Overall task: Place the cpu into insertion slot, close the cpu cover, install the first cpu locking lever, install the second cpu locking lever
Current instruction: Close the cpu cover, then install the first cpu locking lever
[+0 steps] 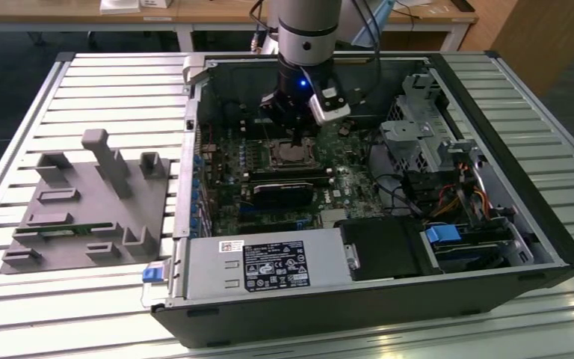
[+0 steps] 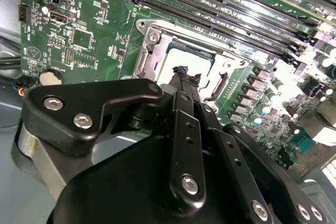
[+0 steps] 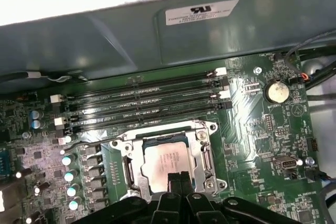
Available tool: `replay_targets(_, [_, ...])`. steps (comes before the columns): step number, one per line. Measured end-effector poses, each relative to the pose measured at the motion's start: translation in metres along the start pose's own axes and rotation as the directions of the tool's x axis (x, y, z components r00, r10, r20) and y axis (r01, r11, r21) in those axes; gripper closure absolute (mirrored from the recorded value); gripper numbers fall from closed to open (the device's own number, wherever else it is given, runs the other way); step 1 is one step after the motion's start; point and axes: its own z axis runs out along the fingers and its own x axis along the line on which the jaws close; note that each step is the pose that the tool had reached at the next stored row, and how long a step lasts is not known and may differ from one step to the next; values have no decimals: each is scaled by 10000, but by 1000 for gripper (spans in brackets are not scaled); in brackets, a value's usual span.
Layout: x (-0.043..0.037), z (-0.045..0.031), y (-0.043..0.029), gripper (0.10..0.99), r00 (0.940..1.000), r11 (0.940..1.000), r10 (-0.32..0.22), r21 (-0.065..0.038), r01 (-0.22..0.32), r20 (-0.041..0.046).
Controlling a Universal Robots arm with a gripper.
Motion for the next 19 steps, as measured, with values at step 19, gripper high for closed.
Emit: replay_targets(19, [28,-28,-4,980,10000,10000,-1,0,1,1])
